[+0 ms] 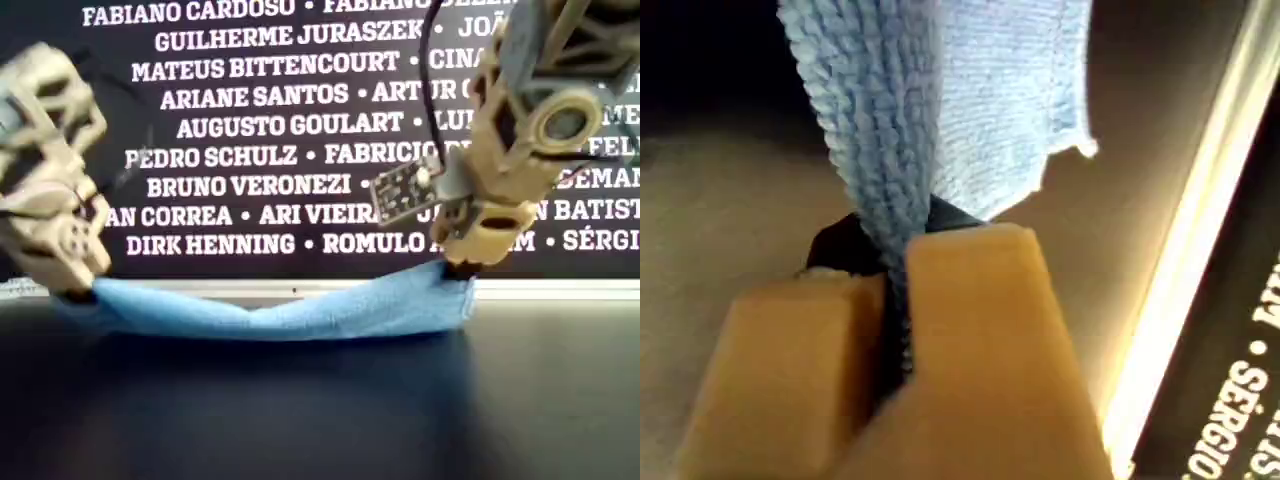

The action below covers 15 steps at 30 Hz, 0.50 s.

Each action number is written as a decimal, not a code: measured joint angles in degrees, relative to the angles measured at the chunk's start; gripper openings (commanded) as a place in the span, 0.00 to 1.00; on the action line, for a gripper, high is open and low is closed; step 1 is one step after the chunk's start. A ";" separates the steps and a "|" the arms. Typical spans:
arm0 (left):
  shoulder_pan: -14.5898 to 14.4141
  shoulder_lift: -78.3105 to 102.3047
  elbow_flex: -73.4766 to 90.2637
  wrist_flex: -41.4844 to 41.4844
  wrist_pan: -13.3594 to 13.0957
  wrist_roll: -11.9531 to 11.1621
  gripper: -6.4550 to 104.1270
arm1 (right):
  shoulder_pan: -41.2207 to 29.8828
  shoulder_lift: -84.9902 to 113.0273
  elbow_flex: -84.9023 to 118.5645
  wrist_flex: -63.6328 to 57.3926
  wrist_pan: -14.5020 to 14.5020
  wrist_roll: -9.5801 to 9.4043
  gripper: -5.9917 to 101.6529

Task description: Fold a cloth

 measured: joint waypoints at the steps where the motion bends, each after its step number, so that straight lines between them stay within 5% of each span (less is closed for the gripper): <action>1: -0.18 1.58 1.14 0.00 0.00 0.00 0.05 | 0.09 1.32 1.76 0.00 0.00 0.00 0.04; 15: -0.97 9.76 14.15 0.00 0.09 0.00 0.05 | 0.44 16.26 19.78 0.00 -0.62 -0.35 0.04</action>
